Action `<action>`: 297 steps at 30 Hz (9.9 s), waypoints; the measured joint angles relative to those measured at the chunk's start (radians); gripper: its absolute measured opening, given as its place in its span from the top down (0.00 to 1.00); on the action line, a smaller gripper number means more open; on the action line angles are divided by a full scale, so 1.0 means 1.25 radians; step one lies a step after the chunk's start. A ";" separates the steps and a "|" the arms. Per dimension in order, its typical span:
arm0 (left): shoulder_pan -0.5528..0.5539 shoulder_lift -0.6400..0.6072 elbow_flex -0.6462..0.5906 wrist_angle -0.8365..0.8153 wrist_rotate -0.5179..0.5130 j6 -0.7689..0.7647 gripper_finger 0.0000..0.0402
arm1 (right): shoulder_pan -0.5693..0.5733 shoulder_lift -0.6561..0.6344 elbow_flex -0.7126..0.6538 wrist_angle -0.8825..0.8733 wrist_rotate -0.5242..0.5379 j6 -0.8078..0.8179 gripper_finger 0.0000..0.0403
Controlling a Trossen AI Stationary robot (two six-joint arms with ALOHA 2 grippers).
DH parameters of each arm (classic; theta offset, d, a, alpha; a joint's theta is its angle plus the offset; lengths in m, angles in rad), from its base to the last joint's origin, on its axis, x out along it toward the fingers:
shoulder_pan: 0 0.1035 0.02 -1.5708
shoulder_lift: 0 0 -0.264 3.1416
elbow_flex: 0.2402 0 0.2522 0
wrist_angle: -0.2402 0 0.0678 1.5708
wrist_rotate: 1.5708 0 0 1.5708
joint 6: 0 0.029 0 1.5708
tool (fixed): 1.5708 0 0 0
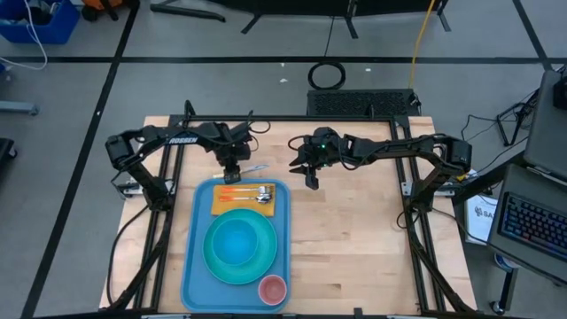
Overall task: Set up tray
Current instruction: Put the yellow knife to the bottom of the orange spoon on the yellow napkin on the blue serving tray
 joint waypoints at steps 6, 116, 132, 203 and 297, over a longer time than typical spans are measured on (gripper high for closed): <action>0.000 0.000 -0.014 0.018 -0.005 -0.003 0.64 | 0.000 0.000 0.000 0.000 0.000 0.000 0.77; -0.073 0.082 0.023 0.365 -0.042 0.079 0.76 | 0.002 0.001 0.001 0.029 0.000 0.021 0.77; -0.075 -0.025 0.022 0.342 -0.053 -0.054 0.76 | -0.003 0.001 0.001 0.017 0.000 -0.004 0.77; -0.041 -0.545 -0.393 0.554 -0.145 -0.404 0.99 | -0.092 0.332 0.597 -0.629 -0.105 -0.165 1.00; 0.019 0.127 -0.008 0.263 0.176 -0.242 1.00 | -0.093 0.071 0.069 -0.060 -0.104 -0.048 1.00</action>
